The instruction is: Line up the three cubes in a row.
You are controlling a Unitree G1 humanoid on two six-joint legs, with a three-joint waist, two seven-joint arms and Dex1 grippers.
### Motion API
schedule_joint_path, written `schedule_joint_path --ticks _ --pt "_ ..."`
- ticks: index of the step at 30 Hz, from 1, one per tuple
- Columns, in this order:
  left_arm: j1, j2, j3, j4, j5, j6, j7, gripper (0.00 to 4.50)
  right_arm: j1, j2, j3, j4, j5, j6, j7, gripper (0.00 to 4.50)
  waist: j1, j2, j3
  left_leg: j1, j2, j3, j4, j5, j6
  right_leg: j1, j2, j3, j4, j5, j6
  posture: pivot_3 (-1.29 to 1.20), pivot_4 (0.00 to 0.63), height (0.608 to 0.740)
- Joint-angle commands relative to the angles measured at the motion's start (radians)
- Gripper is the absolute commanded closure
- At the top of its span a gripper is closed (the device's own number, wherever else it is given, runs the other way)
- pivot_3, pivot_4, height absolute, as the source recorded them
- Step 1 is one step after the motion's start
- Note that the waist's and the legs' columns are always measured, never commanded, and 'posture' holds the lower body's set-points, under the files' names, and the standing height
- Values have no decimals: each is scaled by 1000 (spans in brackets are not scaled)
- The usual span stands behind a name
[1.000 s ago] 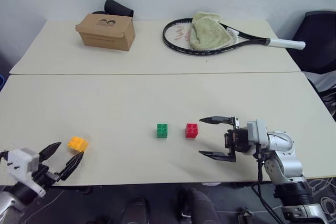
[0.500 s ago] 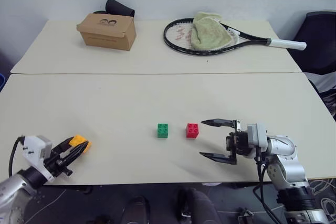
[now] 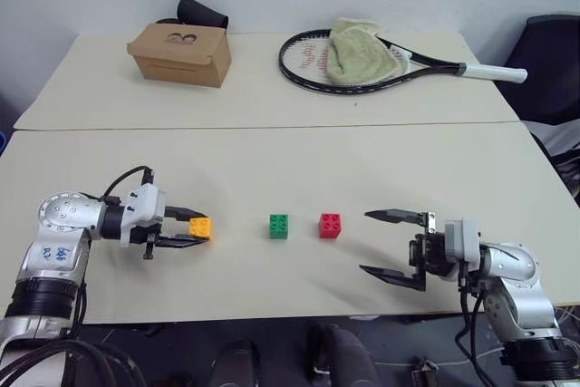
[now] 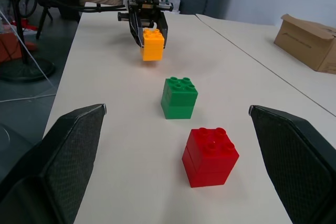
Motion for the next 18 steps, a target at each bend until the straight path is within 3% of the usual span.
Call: schedule_joint_path --ticks 1,7,15,18 --pt "-72 -69 -47 101 28 -67 -31 2999 41 -20 -34 -74 8 0 -31 0 3 0 0 0 0 0 0 0 0 0 0 0 1 0 0 0 150 740" --pt "-135 -154 -84 210 52 -109 -24 2999 94 -36 -52 -122 12 10 -65 0 2 0 0 0 -1 1 1 0 1 0 0 9 1 1 1 0 150 740" --pt "-173 -152 -114 298 72 -111 -73 2999 112 -40 -49 -147 9 19 -88 0 3 -1 0 3 -1 2 1 0 1 1 2 11 2 1 1 0 150 740" --pt "-160 -120 -86 261 44 -83 -56 2112 104 -41 -53 -138 10 17 -90 0 -1 -1 0 4 -1 2 1 0 1 1 2 12 3 1 1 0 150 740"
